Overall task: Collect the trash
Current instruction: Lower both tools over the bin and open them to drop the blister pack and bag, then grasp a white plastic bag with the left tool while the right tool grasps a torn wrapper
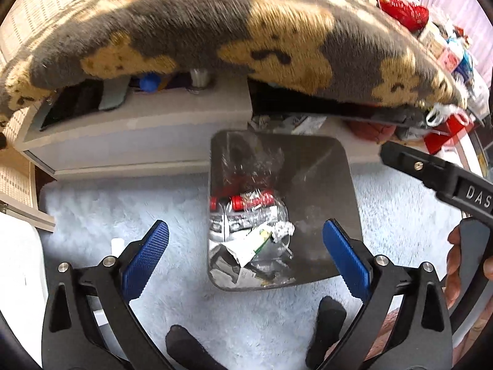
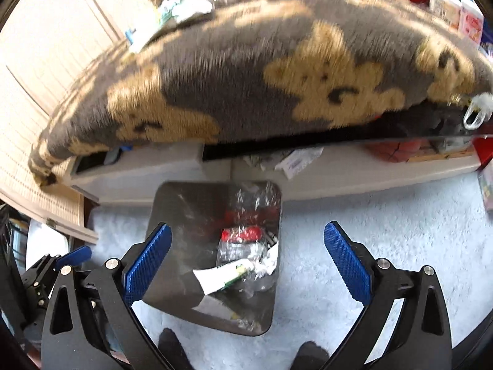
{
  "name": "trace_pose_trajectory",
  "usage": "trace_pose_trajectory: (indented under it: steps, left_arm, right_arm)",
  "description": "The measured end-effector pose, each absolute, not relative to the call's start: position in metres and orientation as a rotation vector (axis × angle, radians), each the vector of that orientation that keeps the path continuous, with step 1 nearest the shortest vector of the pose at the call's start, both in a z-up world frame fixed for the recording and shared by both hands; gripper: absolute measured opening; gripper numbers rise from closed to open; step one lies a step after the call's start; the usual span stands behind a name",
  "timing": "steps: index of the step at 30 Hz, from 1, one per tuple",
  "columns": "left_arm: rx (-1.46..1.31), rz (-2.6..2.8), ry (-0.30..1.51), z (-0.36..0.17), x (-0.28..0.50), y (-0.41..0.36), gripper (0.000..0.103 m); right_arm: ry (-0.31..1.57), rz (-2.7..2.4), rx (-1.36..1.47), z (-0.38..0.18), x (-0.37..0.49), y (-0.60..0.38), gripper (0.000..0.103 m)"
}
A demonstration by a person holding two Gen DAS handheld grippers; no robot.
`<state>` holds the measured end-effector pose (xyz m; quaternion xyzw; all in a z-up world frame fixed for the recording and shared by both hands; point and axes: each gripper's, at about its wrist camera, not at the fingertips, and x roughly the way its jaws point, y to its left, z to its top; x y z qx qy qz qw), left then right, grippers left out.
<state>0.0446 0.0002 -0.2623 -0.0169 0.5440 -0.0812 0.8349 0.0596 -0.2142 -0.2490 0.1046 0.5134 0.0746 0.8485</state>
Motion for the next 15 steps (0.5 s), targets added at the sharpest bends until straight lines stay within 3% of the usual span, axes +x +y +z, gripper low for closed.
trace_pose_trajectory:
  steps: [15]
  left_arm:
    - [-0.061,-0.103,0.984,-0.183,0.125,0.031,0.095]
  right_arm:
    - [0.877,0.133,0.188,-0.158,0.141,-0.226,0.099]
